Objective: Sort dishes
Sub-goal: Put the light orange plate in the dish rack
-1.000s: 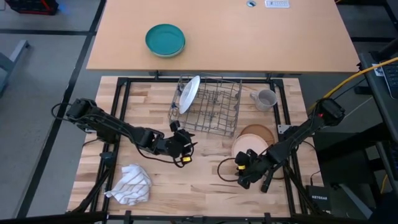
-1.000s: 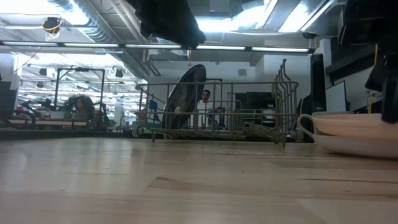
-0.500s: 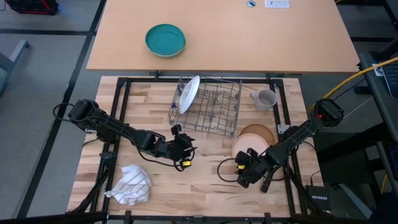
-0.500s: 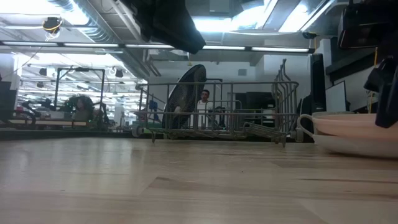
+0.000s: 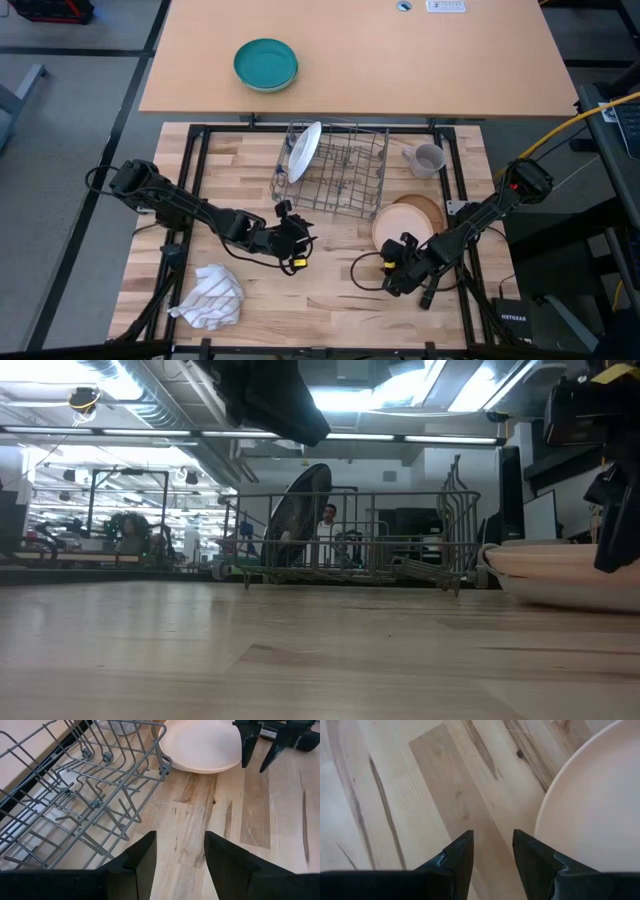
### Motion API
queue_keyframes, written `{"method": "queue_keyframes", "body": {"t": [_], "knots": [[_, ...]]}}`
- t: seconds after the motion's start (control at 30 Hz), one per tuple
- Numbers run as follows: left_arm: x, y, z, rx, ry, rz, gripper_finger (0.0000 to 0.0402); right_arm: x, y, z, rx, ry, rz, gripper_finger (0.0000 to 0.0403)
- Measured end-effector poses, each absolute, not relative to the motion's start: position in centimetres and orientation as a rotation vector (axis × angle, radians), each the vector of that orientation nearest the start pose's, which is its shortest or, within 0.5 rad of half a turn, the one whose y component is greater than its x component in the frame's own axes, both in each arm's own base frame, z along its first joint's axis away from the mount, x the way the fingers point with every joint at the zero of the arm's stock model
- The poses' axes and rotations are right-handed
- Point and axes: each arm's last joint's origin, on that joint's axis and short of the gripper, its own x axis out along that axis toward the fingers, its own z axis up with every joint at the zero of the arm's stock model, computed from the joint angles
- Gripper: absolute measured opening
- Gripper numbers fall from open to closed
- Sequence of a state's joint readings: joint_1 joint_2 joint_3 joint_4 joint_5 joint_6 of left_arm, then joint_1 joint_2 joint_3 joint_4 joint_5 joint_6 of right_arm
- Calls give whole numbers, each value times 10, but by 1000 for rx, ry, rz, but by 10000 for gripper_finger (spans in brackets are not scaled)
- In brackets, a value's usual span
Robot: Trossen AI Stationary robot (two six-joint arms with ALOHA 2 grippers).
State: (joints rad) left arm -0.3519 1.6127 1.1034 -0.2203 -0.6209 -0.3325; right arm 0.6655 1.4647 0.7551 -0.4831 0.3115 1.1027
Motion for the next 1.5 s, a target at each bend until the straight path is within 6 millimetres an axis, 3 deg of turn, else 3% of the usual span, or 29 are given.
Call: {"method": "queue_keyframes", "body": {"t": [0.23, 0.33, 0.47, 0.7, 0.87, 0.97, 1.1, 1.33, 1.5], "knots": [[328, -104, 241, 30, 576, 346, 153, 211, 155, 168, 435, 991, -195, 143], [336, -108, 246, 50, 502, 266, 153, 218, 161, 179, 408, 958, -113, 143], [357, -116, 241, 138, 376, 123, 153, 231, 172, 208, 346, 893, -11, 143], [387, -118, 203, 329, 293, 36, 153, 242, 181, 272, 178, 863, 102, 143], [403, -110, 174, 394, 286, 56, 153, 239, 176, 317, 37, 868, 59, 143], [412, -106, 162, 410, 288, 68, 153, 235, 170, 334, -23, 854, -5, 143], [422, -101, 155, 430, 288, 82, 153, 227, 161, 332, -41, 917, -152, 143], [423, -102, 154, 411, 285, 79, 153, 187, 131, 303, 52, 1304, -593, 143], [423, -105, 154, 412, 283, 72, 153, 180, 118, 274, 69, 1372, -664, 143]]}}
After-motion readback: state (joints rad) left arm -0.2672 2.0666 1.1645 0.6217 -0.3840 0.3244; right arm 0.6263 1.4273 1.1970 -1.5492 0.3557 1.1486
